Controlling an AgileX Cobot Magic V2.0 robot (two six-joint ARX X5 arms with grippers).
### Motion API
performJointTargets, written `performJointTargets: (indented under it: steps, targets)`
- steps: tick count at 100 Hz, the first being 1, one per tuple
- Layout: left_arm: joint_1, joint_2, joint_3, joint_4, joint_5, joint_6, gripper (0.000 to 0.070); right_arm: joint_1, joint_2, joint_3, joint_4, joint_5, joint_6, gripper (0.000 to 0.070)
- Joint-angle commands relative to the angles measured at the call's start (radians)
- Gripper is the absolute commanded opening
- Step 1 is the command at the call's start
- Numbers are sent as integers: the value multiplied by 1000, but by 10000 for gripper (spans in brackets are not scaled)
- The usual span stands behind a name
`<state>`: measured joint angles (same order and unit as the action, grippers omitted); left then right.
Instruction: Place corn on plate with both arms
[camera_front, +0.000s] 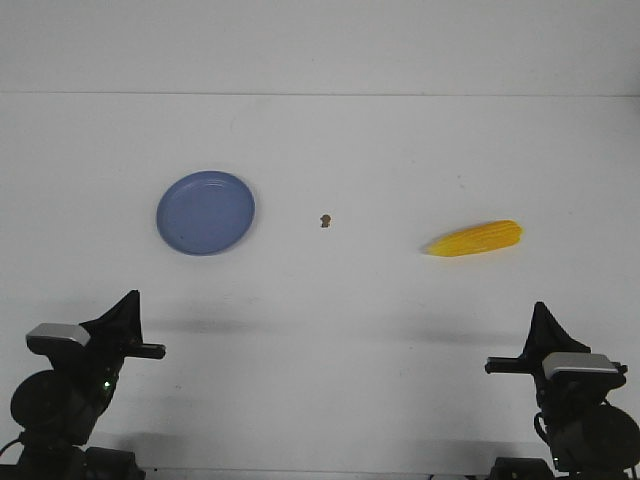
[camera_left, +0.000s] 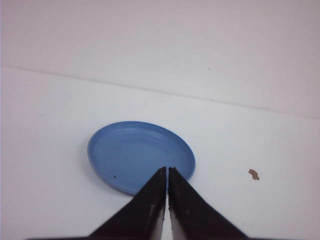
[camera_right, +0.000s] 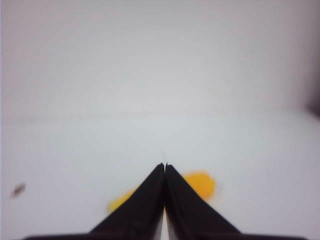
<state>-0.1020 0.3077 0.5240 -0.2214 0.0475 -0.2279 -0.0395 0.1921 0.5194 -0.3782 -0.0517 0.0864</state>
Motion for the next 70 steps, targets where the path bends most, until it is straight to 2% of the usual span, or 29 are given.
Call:
performJointTargets:
  steps: [1, 16, 38, 70]
  targets:
    - [0, 79, 109, -71, -3, -6, 15, 7, 58, 83, -89, 0, -17, 0]
    - [0, 262, 325, -264, -3, 10, 14, 24, 197, 241, -253, 0, -58, 0]
    - [0, 500, 549, -510, -3, 14, 15, 23, 389, 426, -463, 0, -57, 0]
    - [-1, 608, 581, -537, -3, 81, 15, 23, 492, 477, -496, -3, -56, 0]
